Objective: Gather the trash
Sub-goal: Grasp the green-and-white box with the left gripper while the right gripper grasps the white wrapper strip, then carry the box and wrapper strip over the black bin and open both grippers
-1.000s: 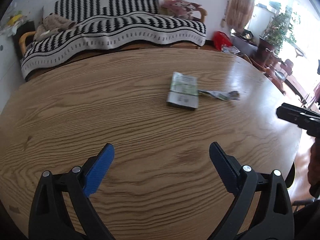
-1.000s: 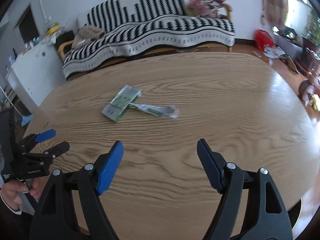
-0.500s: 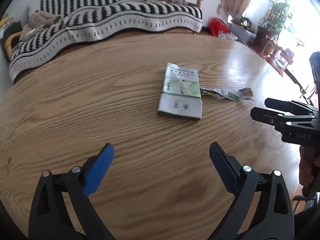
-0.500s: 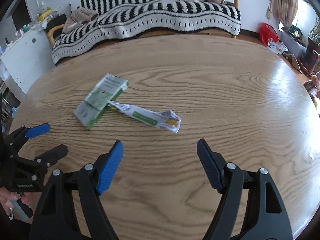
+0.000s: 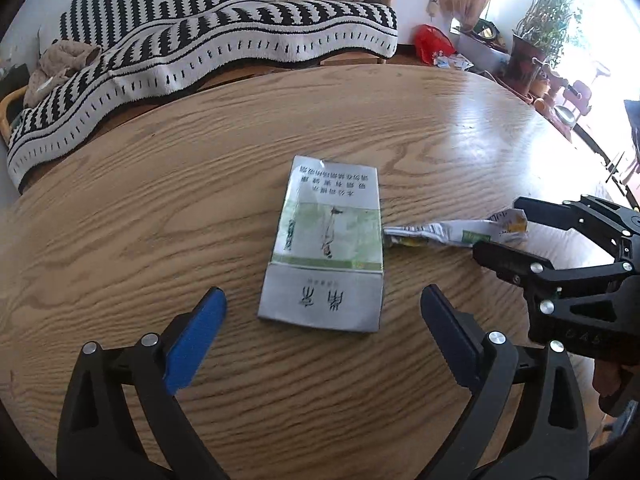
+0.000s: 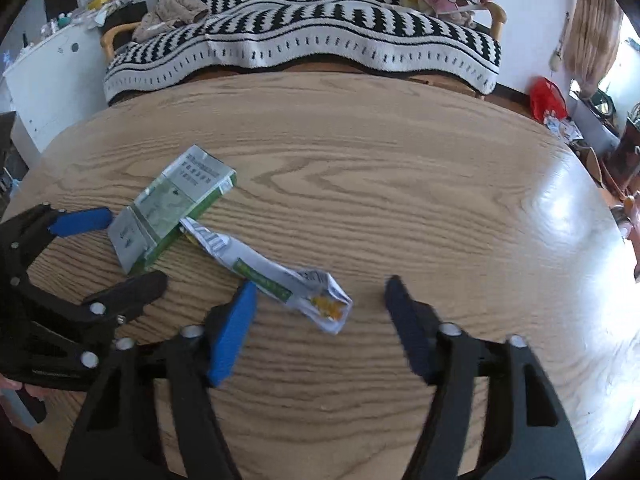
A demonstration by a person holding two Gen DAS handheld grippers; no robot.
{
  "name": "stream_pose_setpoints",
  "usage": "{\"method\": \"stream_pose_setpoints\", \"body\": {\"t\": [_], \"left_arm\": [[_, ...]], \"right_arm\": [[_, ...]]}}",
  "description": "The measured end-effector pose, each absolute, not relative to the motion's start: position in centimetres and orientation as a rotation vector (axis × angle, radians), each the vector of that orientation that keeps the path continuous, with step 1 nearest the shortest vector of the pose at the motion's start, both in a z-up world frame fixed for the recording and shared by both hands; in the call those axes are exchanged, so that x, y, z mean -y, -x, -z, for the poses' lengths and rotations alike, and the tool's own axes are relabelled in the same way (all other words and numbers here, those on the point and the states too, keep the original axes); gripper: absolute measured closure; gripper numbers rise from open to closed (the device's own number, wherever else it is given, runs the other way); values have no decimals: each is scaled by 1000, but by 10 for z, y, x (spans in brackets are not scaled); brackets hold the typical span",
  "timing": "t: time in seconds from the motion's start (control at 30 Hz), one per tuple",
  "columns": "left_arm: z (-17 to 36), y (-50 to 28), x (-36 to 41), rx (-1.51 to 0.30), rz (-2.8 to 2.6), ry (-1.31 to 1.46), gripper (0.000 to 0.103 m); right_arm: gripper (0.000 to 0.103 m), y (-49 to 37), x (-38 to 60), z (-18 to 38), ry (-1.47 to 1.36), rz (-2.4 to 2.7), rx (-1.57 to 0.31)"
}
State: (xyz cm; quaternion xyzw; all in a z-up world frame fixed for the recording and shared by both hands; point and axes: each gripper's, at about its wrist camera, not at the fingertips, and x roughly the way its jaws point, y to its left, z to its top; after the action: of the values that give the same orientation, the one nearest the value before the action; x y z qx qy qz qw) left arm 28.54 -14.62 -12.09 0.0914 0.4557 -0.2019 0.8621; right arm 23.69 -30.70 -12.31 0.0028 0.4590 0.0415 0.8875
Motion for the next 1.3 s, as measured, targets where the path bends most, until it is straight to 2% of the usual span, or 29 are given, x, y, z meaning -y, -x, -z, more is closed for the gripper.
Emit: {"method": "stream_pose_setpoints", "body": {"t": [0.03, 0.1, 0.13, 0.17, 0.47, 0.73, 1.03, 1.3], "left_arm": [[121, -285, 147, -950, 424, -193, 9], [120, -282, 148, -932, 411, -216, 23], [119, -280, 150, -913, 401, -245, 43], [117, -279, 149, -914, 410, -240, 49], [110, -261, 135, -932, 406, -205, 49], [81, -238, 144, -887, 436, -189, 49], [51, -186, 215, -835, 583, -191, 49], [32, -104, 330, -774, 828, -229, 49]], "right_arm": [[70, -236, 307, 122, -8, -91, -953], [80, -235, 311, 120, -56, -120, -969], [85, -235, 312, 118, -84, -132, -965], [89, -234, 315, 117, -105, -135, -962], [90, -212, 322, 95, -122, -113, -921], [90, -170, 339, 69, -137, -60, -870], [90, -76, 419, 39, -213, 116, -789], [90, 36, 523, 26, -285, 359, -747]]}}
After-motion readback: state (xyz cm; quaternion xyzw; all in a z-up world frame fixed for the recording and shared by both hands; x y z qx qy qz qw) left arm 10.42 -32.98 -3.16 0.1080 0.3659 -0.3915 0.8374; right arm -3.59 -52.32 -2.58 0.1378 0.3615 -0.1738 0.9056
